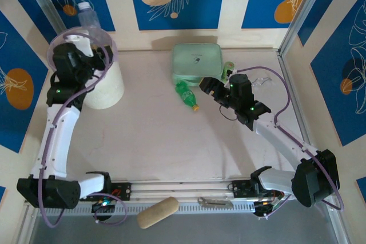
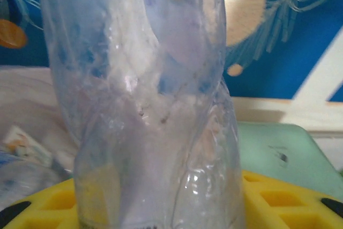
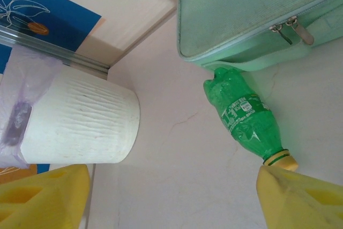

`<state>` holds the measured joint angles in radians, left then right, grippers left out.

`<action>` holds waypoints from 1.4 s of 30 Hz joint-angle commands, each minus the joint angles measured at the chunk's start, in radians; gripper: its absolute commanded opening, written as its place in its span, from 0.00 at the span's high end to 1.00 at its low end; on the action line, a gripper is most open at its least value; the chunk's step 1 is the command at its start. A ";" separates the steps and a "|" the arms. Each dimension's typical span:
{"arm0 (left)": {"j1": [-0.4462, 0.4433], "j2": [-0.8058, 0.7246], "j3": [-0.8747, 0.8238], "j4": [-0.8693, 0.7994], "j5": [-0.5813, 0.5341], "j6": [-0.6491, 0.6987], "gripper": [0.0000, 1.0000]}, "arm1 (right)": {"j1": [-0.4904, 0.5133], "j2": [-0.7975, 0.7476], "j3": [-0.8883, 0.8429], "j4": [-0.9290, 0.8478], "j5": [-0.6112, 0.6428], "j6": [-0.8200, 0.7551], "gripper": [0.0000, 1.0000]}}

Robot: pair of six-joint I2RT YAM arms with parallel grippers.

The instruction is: Put the plastic bottles in the bin

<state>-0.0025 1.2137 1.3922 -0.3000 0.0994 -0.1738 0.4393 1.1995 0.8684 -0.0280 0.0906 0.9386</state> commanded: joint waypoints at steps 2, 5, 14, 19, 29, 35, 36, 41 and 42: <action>0.104 0.054 0.045 0.022 0.015 -0.007 0.49 | 0.007 -0.009 0.024 -0.035 0.015 -0.030 0.18; 0.173 0.106 0.058 0.039 0.038 -0.055 0.49 | 0.006 -0.013 0.031 -0.050 0.021 -0.045 0.18; 0.334 0.224 0.056 0.050 0.168 -0.233 0.50 | -0.003 -0.023 0.024 -0.063 0.034 -0.055 0.18; 0.340 0.232 0.054 0.033 0.162 -0.236 0.49 | -0.004 -0.020 0.027 -0.061 0.028 -0.056 0.18; 0.346 0.208 0.038 0.042 0.256 -0.315 0.32 | -0.004 -0.025 0.012 -0.052 0.026 -0.046 0.18; 0.329 0.138 0.003 0.052 0.277 -0.347 0.14 | 0.002 -0.015 0.014 -0.041 0.021 -0.043 0.18; 0.329 0.122 -0.004 0.057 0.273 -0.351 0.12 | 0.004 -0.014 0.016 -0.040 0.021 -0.044 0.18; 0.328 0.043 -0.043 0.092 0.286 -0.394 0.01 | 0.013 -0.005 0.018 -0.033 0.027 -0.043 0.18; 0.328 0.029 -0.049 0.096 0.291 -0.405 0.00 | 0.015 0.001 0.020 -0.031 0.028 -0.045 0.18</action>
<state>0.3309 1.2884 1.3602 -0.2573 0.3557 -0.5438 0.4435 1.1995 0.8696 -0.0750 0.1051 0.8978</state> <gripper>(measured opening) 0.988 0.822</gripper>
